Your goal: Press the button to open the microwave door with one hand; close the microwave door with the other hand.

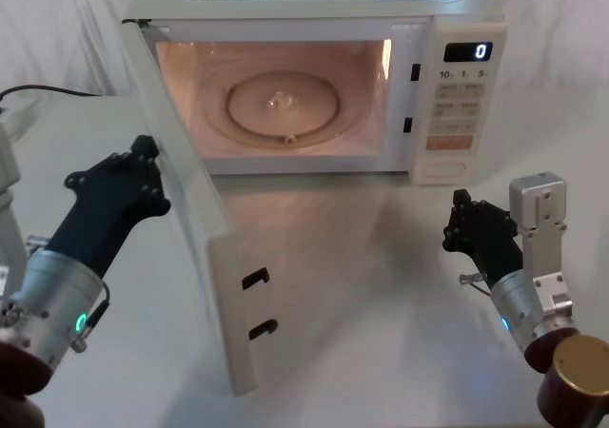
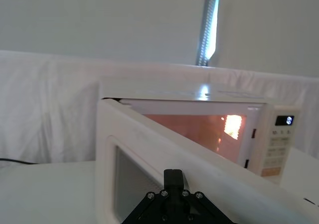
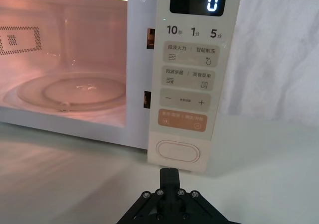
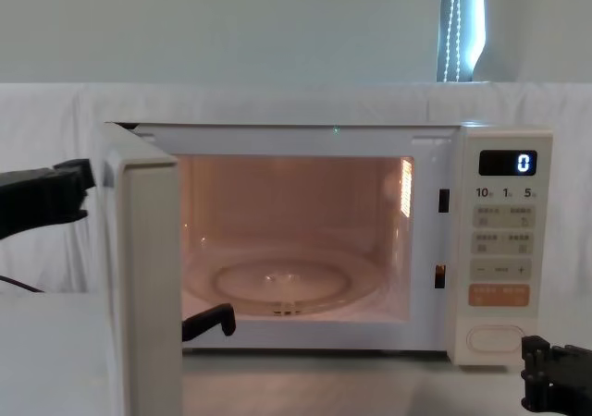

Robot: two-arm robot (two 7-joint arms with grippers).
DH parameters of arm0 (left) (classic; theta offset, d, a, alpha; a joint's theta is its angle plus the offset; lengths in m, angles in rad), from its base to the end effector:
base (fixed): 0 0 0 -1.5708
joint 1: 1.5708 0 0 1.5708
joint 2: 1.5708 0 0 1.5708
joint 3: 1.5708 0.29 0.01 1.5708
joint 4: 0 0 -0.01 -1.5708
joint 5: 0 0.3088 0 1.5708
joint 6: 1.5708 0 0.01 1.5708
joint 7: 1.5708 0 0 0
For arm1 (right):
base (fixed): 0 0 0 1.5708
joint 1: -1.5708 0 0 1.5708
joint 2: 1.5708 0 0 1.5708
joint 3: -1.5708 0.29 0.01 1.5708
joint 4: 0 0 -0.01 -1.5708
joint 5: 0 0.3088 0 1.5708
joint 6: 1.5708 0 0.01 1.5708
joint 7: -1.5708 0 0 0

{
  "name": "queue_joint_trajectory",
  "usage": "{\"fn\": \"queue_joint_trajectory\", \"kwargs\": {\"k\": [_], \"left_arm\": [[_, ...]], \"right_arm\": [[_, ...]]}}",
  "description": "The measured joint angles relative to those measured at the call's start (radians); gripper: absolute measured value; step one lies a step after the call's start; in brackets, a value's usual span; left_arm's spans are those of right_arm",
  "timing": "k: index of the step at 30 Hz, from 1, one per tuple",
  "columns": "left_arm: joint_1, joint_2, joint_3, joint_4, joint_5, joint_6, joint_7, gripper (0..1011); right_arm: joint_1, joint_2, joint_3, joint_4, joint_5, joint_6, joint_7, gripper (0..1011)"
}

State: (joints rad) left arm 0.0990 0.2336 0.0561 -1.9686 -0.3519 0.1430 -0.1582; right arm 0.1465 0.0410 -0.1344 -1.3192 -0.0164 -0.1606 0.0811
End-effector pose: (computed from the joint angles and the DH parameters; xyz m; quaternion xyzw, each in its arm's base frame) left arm 0.2888 0.0237 -0.2058 -0.0870 -0.0070 0.5798 0.8101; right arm 0.3656 0.0269 -0.3290 -0.0086 -0.0443 -0.6277 0.7772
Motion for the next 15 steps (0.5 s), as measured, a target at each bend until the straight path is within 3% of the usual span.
{"fn": "queue_joint_trajectory", "kwargs": {"k": [15], "left_arm": [[-0.141, 0.027, 0.077, 0.112, -0.008, 0.015, -0.035, 0]], "right_arm": [[0.0, 0.0, 0.0, 0.0, 0.0, 0.0, 0.0, 0]]}}
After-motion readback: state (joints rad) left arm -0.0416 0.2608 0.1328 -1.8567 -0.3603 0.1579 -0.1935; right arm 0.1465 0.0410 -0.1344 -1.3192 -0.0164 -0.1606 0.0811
